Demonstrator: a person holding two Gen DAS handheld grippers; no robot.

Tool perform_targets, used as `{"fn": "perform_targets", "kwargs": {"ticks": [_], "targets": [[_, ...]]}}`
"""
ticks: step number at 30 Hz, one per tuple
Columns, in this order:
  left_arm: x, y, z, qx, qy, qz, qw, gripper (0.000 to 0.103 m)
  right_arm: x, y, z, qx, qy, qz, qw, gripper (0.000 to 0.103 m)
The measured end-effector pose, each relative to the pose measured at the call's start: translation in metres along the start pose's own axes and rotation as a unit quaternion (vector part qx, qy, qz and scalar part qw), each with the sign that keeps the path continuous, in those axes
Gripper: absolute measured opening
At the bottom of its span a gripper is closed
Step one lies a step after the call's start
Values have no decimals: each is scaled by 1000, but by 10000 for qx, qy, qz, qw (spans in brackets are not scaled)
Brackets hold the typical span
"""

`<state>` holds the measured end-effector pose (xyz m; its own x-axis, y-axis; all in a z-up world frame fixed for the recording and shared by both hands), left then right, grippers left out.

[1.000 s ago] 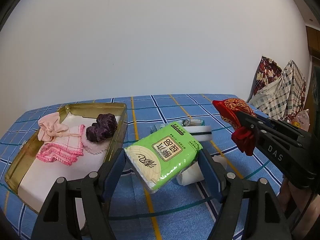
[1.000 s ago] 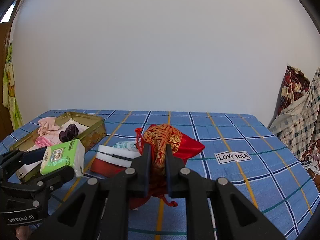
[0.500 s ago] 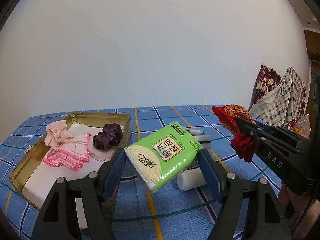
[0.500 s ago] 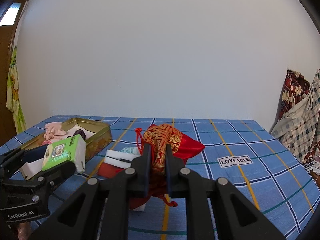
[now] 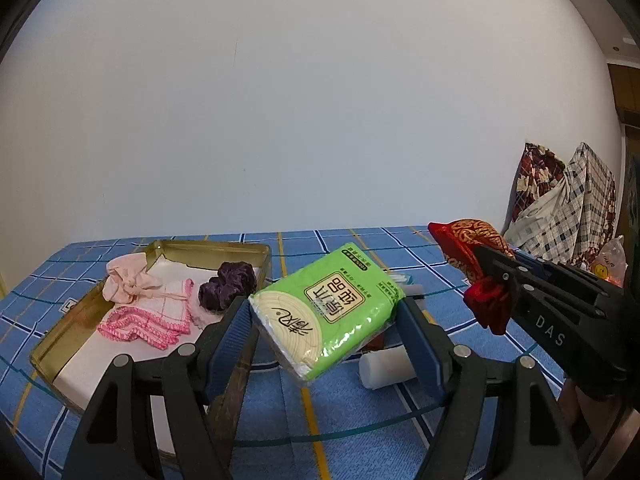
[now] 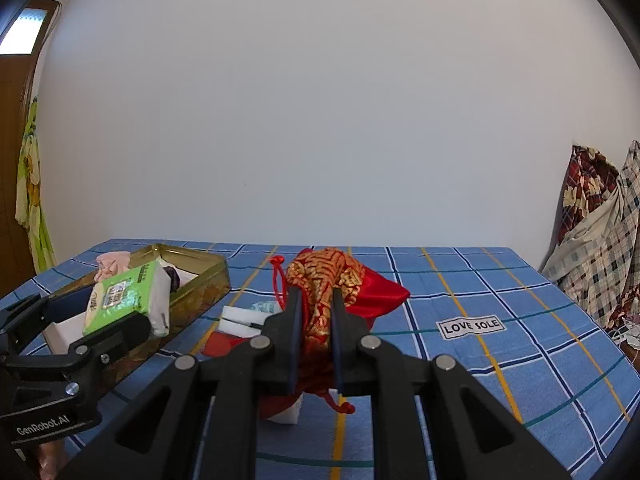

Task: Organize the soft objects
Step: 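Carry the tissue pack with the left tool while the right tool carries the red pouch to the tray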

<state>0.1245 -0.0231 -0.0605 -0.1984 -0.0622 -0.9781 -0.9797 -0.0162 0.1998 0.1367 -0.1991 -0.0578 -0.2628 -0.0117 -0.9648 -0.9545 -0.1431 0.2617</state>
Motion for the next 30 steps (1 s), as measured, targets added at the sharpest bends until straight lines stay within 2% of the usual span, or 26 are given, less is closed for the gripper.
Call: {"fn": "perform_targets", "kwargs": {"ticks": [30], "targets": [[-7,13,18,-373,-85,-437,9983,76,-5,9,7,-79,-36,-231,9997,13]]}}
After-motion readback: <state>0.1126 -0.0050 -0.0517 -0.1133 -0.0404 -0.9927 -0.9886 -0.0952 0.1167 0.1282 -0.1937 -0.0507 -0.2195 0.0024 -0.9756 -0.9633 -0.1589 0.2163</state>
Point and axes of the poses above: each gripper's, at about its wrist camera, not at the fingertips, and y roughly against the way its jaws point, z to its left, x to its underside, the point moved 9 cm from there along -y, roughly the way its jaws point, and after that the axes turned 4 degrees about -z, right-handed, at the moved point
